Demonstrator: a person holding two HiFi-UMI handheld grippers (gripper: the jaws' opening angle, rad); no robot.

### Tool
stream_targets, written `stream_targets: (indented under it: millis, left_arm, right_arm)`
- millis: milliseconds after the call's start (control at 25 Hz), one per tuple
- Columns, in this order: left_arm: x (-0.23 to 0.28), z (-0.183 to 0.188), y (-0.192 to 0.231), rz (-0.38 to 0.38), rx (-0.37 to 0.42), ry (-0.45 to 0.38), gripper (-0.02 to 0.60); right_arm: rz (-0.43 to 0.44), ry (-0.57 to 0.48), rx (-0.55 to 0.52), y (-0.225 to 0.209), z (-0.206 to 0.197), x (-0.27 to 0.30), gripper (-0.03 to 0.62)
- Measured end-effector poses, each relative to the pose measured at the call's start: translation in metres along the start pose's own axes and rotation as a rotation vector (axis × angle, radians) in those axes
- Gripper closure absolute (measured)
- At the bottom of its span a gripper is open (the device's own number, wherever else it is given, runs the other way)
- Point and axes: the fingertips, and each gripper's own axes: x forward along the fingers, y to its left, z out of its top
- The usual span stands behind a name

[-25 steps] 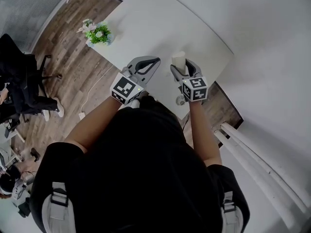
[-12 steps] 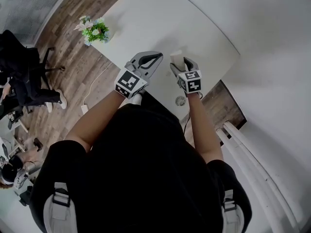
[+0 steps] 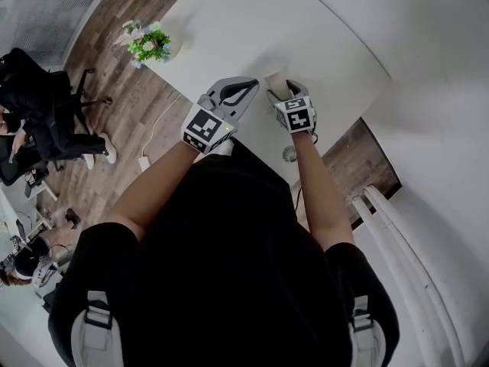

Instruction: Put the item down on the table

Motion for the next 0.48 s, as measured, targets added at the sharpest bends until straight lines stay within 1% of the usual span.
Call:
stream_targets:
  millis: [120,240,360,480]
  left_arm:
    - [0.002,0.0,0.0,0.01,0.008,0.007,0.588]
    - [0.005,0.004,-0.004,0.005,0.013,-0.002,0.588]
    - [0.002,0.004,-0.005,0.005,0.022,0.006,0.588]
    - [-0.007,0.008,-0.002,-0.005,0.024,-0.003,0.588]
  right_arm:
    - [-0.001,0.023,-0.008,0.004,-0.002,0.008,0.301]
    - [-0.016,0.057,-0.019,0.003,-0.01,0.014,0.301]
    - [-0.027,0.069,-0.042,0.002,-0.014,0.018,0.301]
    - [-0.02,0.066,0.014,0.009,-0.013,0.014,0.299]
